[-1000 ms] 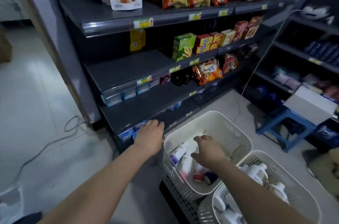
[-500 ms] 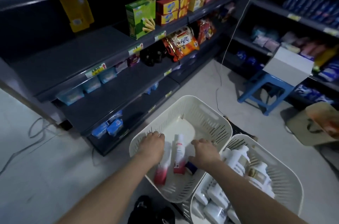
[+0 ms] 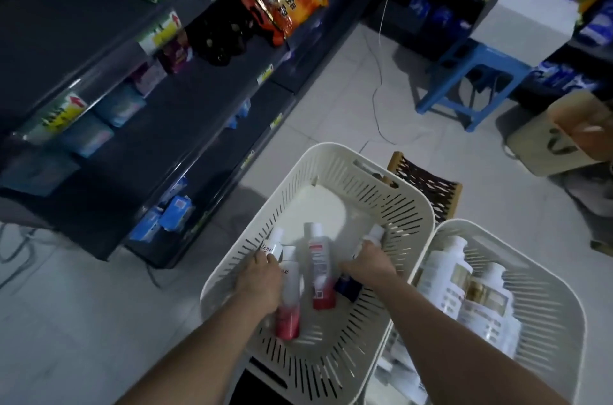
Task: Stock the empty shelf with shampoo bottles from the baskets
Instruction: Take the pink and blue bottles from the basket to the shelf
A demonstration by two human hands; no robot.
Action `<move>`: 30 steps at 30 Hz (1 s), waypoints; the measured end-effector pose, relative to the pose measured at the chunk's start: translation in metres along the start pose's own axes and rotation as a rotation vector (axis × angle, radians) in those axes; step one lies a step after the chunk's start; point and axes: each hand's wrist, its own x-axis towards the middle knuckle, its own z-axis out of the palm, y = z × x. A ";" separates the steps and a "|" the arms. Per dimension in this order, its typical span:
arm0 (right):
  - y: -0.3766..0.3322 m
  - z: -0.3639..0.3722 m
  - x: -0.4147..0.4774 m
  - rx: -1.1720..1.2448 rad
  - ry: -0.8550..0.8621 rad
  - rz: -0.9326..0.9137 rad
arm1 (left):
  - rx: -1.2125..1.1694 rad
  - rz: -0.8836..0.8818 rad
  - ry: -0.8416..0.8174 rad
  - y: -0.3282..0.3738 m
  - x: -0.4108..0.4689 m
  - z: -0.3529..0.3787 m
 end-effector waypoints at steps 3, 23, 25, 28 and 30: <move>0.001 0.007 0.021 0.086 0.026 0.089 | -0.072 -0.052 -0.060 -0.003 0.019 0.015; 0.000 0.056 0.090 0.483 0.107 0.235 | -0.532 -0.220 -0.075 -0.011 0.067 0.038; 0.001 0.053 0.088 0.561 0.079 0.230 | -0.662 -0.252 -0.087 -0.013 0.070 0.041; -0.004 0.044 0.079 0.670 0.037 0.197 | -0.824 -0.202 -0.089 -0.004 0.059 0.022; -0.006 0.038 0.073 0.699 0.007 0.160 | -0.967 -0.180 -0.143 0.003 0.049 0.010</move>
